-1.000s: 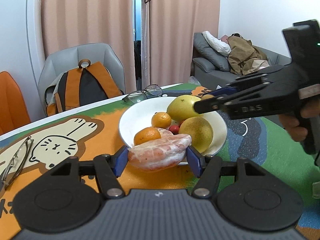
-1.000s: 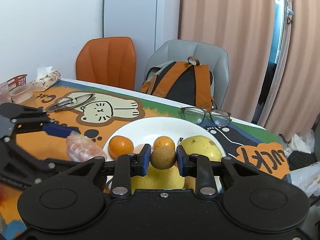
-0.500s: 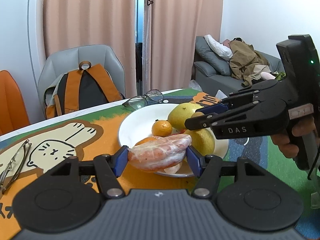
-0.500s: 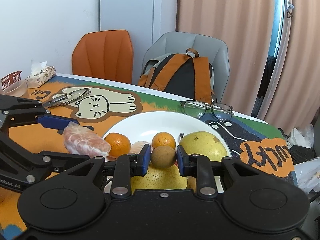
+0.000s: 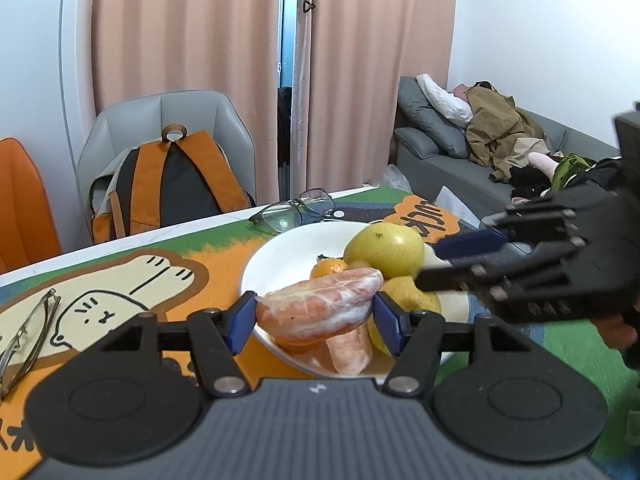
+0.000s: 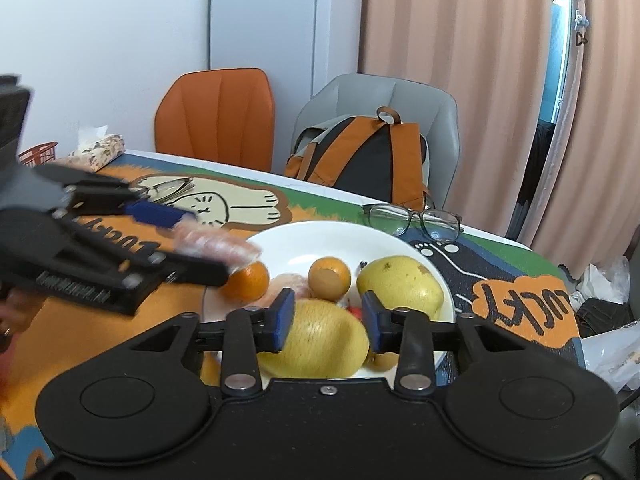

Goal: Organize fruits
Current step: 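Carry the longan and pomelo segment onto the plate and open both grippers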

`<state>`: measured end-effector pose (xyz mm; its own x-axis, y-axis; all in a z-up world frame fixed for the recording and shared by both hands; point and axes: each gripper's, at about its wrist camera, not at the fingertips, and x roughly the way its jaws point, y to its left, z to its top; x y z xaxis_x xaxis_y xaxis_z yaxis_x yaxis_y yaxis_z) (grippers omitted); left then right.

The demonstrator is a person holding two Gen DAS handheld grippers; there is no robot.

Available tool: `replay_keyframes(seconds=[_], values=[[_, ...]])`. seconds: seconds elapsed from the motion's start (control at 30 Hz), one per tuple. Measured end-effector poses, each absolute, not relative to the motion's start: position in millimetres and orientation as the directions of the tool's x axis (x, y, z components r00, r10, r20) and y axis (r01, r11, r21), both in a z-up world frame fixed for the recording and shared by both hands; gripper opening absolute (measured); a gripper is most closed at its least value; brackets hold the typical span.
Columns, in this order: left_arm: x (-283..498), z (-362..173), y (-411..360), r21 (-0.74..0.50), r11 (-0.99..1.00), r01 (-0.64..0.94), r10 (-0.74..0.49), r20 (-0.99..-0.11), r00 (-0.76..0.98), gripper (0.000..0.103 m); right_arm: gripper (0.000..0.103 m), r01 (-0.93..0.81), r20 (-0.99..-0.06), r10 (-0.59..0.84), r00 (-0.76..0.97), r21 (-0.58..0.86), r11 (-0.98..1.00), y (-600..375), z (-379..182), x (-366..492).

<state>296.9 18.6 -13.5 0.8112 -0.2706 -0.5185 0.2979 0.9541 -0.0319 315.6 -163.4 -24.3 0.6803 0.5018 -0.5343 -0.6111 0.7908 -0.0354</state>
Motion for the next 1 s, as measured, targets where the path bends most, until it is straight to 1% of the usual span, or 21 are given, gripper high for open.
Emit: replay_keyframes(seconds=[0.07,0.13,0.27,0.43,0.5,0.67,0.77,1.0], values=[[301.5,-12.6,16.4,-0.031,0.954,0.297,-0.269,-0.52,0.81,0.062,0.054,-0.619,-0.536,0.505,0.676,-0.042,0.784,-165.4,-24.7,309.0],[306.9,-11.2,13.9,-0.027,0.955,0.296,-0.267,-0.521,0.811,0.062,0.057,-0.63,-0.537,0.511,0.671,-0.049,0.775,-167.7,-25.2,300.9],[317.1,-9.3,9.4,-0.037,0.954,0.297,-0.271,-0.528,0.805,0.062,0.072,-0.646,-0.555,0.517,0.652,-0.049,0.762,-172.4,-24.2,288.9],[331.9,-11.9,1.8,-0.031,0.954,0.298,-0.265,-0.553,0.79,0.062,0.081,-0.67,-0.564,0.533,0.63,-0.049,0.741,-179.0,-21.5,274.3],[337.0,-13.7,-0.1,-0.04,0.953,0.299,-0.269,-0.565,0.78,0.062,0.09,-0.676,-0.572,0.534,0.623,-0.051,0.735,-180.8,-21.1,269.9],[350.3,-16.1,-1.2,-0.071,0.951,0.302,-0.281,-0.605,0.745,0.062,0.096,-0.681,-0.586,0.538,0.606,-0.034,0.731,-186.8,-20.4,266.4],[358.3,-16.3,-4.3,-0.067,0.954,0.291,-0.266,-0.636,0.724,0.062,0.097,-0.678,-0.586,0.539,0.605,-0.025,0.735,-190.1,-20.0,267.3],[370.4,-21.3,-17.3,0.014,0.961,0.276,-0.193,-0.681,0.706,0.063,0.097,-0.682,-0.592,0.542,0.597,-0.019,0.731,-189.6,-21.5,267.5]])
